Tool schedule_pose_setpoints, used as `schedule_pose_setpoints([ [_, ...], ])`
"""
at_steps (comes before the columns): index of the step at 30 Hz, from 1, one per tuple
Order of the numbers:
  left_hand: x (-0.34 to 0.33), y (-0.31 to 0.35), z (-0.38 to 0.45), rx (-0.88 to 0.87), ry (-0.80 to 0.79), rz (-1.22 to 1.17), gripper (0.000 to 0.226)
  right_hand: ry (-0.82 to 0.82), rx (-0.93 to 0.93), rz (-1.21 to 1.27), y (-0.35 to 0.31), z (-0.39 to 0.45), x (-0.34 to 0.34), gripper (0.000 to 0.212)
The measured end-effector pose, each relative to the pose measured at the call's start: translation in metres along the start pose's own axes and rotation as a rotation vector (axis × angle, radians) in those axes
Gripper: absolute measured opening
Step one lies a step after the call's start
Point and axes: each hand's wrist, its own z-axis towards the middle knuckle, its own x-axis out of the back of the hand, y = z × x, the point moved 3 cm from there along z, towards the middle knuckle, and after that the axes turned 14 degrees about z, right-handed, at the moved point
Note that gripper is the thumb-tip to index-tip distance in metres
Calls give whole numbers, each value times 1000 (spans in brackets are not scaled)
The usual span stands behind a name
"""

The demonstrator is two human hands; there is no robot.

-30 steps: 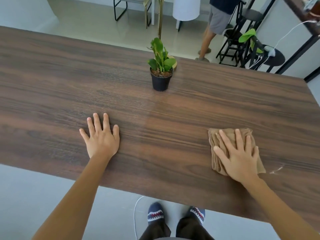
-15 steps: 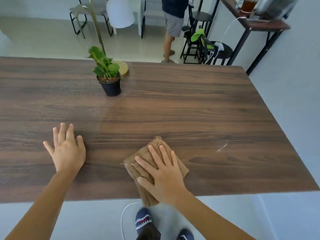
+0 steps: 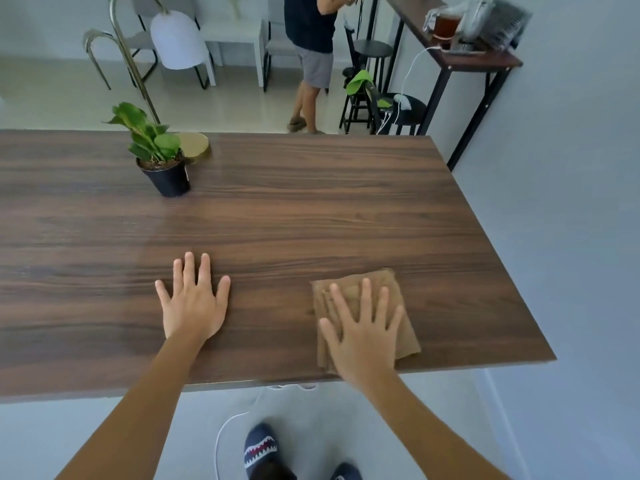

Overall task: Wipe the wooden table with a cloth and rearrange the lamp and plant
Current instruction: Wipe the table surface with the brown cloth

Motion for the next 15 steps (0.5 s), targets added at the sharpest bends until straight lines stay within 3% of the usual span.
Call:
schedule_pose_setpoints([
  [2,0,0,-2,5,-21,3,66,-94,272,-2,-32,-20,-15,56],
  [5,3,0,-2,13,-19,11,66,-171,459,18,7,-23,1,51],
  [7,3,1,-2,14,-24,16,65,-129,375,15,62,-13,26,54],
  [11,1,3,-2,15,-8,37,65,-106,-19,-109,152,55,68,69],
  [15,-2,2,1,16,4,49,66,-67,-384,-13,150,168,63,76],
])
